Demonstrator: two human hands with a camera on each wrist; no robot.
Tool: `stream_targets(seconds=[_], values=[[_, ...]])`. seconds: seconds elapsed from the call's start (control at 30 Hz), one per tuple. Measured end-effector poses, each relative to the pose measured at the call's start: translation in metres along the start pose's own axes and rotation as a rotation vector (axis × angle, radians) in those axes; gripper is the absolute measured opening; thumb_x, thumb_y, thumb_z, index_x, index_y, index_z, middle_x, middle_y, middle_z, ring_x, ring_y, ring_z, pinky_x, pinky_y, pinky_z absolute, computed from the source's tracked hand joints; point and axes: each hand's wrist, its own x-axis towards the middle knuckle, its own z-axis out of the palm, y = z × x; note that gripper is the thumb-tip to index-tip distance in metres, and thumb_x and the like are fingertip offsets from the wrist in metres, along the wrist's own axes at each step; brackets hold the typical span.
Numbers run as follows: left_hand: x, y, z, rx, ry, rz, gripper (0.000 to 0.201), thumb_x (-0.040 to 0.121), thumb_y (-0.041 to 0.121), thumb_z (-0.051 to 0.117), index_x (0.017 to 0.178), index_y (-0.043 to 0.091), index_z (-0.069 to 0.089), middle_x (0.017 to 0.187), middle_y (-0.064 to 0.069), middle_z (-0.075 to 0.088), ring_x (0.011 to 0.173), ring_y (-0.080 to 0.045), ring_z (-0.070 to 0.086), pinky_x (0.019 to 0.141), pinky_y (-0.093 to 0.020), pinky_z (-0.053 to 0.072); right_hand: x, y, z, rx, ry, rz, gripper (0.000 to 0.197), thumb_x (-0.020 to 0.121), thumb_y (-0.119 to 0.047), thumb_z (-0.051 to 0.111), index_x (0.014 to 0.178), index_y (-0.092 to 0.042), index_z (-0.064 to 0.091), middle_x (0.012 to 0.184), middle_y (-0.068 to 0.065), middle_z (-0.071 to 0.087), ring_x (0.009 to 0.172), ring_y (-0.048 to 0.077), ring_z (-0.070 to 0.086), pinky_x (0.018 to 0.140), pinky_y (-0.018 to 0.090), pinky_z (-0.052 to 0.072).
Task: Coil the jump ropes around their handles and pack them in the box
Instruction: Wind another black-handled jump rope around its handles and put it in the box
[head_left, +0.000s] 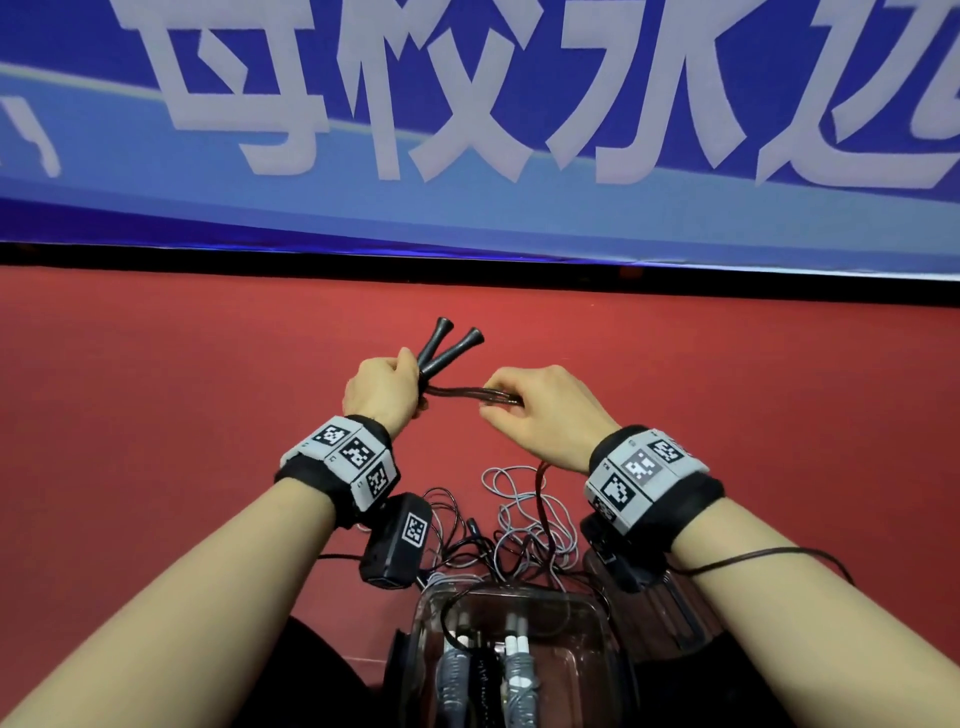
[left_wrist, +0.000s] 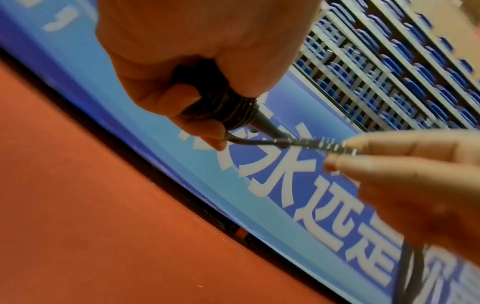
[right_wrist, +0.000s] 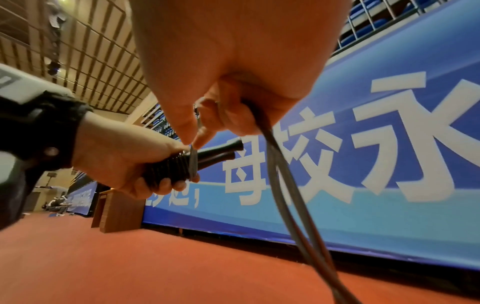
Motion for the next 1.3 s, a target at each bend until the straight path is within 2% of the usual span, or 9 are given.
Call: stream_targets(seconds=[0.07,0.2,0.5,0.7,0.83,0.93,1.07,1.2,1.3], values=[[-0.003,0.000,0.001,0.262,0.033,0.120,0.043,0.101,0.036,0.032,0.096,0.009,0.065,0.084,-0.011,0.070,0.077,-0.030,0.062,0.072,-0.035,0.047,0.001,-0.005,-0.004,-0.054,0.066,-0.044,0.014,0.093,-0.038,0.058,0.098,-0.028,0.066,0.057,-0.016,0.046,0.056,0.002,0.045,0.054,0.023,0.030],[-0.019,0.007,0.009,0.544,0.022,0.252,0.037,0.105,0.030,0.026,0.105,0.006,0.055,0.099,-0.020,0.065,0.094,-0.041,0.060,0.073,-0.037,0.034,0.002,-0.007,-0.006,-0.034,0.098,-0.088,0.015,0.091,-0.039,0.062,0.093,-0.025,0.067,0.053,-0.015,0.043,0.053,0.001,0.042,0.053,0.022,0.029],[-0.034,0.015,0.008,0.867,-0.082,0.650,0.039,0.101,0.037,0.030,0.083,0.019,0.060,0.084,-0.009,0.065,0.082,-0.036,0.062,0.064,-0.033,0.035,0.006,0.010,-0.012,0.126,0.135,-0.095,0.021,0.084,-0.049,0.062,0.083,-0.030,0.071,0.067,-0.011,0.061,0.062,0.005,0.053,0.060,0.030,0.043],[-0.042,0.019,0.003,0.666,-0.246,0.735,0.051,0.103,0.042,0.025,0.060,0.021,0.044,0.062,-0.001,0.054,0.065,-0.030,0.051,0.062,-0.035,0.038,0.004,0.029,-0.025,0.241,0.105,0.130,0.031,0.073,-0.059,0.071,0.071,-0.028,0.069,0.050,-0.016,0.051,0.052,0.004,0.044,0.060,0.028,0.039],[-0.052,0.023,0.001,0.523,-0.246,0.786,0.068,0.088,0.065,0.005,0.052,0.020,0.040,0.050,0.001,0.045,0.051,-0.017,0.044,0.055,-0.032,0.028,0.006,0.038,-0.025,0.412,0.026,0.205,0.031,0.073,-0.051,0.076,0.067,-0.022,0.067,0.057,-0.014,0.055,0.056,0.004,0.046,0.064,0.026,0.038],[-0.054,0.021,0.005,0.454,-0.258,0.819,0.067,0.078,0.076,0.016,0.068,0.023,0.055,0.056,0.001,0.056,0.055,-0.013,0.050,0.057,-0.031,0.032,0.005,0.043,-0.023,0.524,-0.076,0.240,0.031,0.077,-0.047,0.073,0.071,-0.017,0.070,0.070,0.004,0.057,0.066,0.011,0.048,0.069,0.029,0.036],[-0.051,0.020,0.008,0.257,-0.255,0.827,0.049,0.075,0.075,0.039,0.103,0.035,0.044,0.062,0.009,0.055,0.052,-0.007,0.049,0.057,-0.028,0.038,0.002,0.040,-0.020,0.628,-0.068,0.270,0.035,0.083,-0.051,0.067,0.062,-0.022,0.067,0.066,0.010,0.042,0.061,0.020,0.033,0.057,0.030,0.026],[-0.050,0.020,0.010,0.165,-0.231,0.829,0.045,0.083,0.068,0.036,0.113,0.035,0.043,0.065,0.004,0.064,0.055,-0.014,0.055,0.062,-0.035,0.047,-0.002,0.037,-0.009,0.596,-0.089,0.253,0.045,0.093,0.006,0.052,0.061,-0.026,0.053,0.046,-0.013,0.047,0.049,0.013,0.034,0.050,0.025,0.028],[-0.049,0.021,0.011,0.115,-0.187,0.783,0.036,0.089,0.059,0.031,0.115,0.038,0.047,0.063,0.012,0.064,0.059,-0.012,0.057,0.066,-0.033,0.048,-0.002,0.030,0.007,0.644,-0.101,0.325,0.035,0.095,-0.002,0.045,0.066,-0.017,0.056,0.053,-0.004,0.039,0.047,0.013,0.031,0.047,0.023,0.025]])
